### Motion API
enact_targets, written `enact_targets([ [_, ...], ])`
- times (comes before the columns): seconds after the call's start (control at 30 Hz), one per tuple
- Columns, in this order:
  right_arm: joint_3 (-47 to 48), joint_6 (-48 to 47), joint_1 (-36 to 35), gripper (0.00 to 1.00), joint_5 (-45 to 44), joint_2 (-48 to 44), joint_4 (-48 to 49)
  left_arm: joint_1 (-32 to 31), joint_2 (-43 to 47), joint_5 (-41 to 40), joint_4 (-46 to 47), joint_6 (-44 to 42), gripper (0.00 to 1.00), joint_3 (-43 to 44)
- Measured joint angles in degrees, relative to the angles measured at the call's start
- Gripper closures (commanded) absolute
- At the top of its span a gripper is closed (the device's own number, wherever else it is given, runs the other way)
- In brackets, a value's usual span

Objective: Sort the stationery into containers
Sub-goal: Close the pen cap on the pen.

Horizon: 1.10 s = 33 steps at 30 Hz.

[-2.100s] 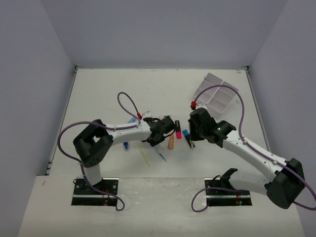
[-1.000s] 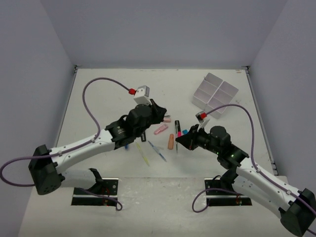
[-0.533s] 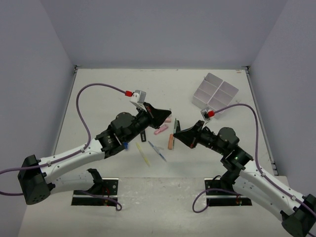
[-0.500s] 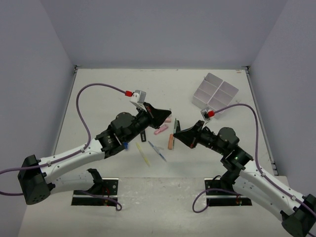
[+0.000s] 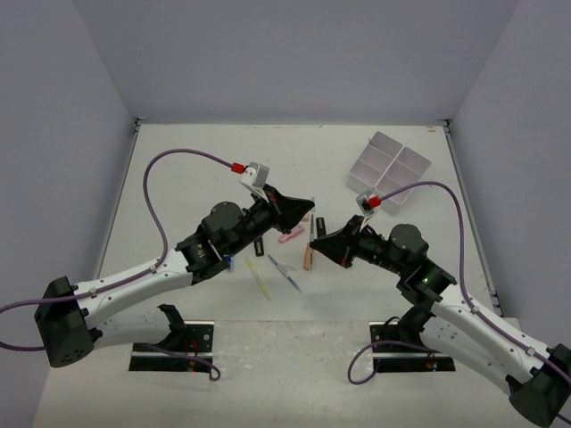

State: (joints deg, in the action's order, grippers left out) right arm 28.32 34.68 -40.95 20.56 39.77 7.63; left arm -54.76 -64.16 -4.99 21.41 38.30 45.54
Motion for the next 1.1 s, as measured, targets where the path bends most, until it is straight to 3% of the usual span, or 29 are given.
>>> enact_targets([
  [1.1,2.3,-0.2,0.0,1.0,-1.6,1.1,-3.1,0.0,0.0,0.6,1.8,-0.6,1.0,-0.4],
])
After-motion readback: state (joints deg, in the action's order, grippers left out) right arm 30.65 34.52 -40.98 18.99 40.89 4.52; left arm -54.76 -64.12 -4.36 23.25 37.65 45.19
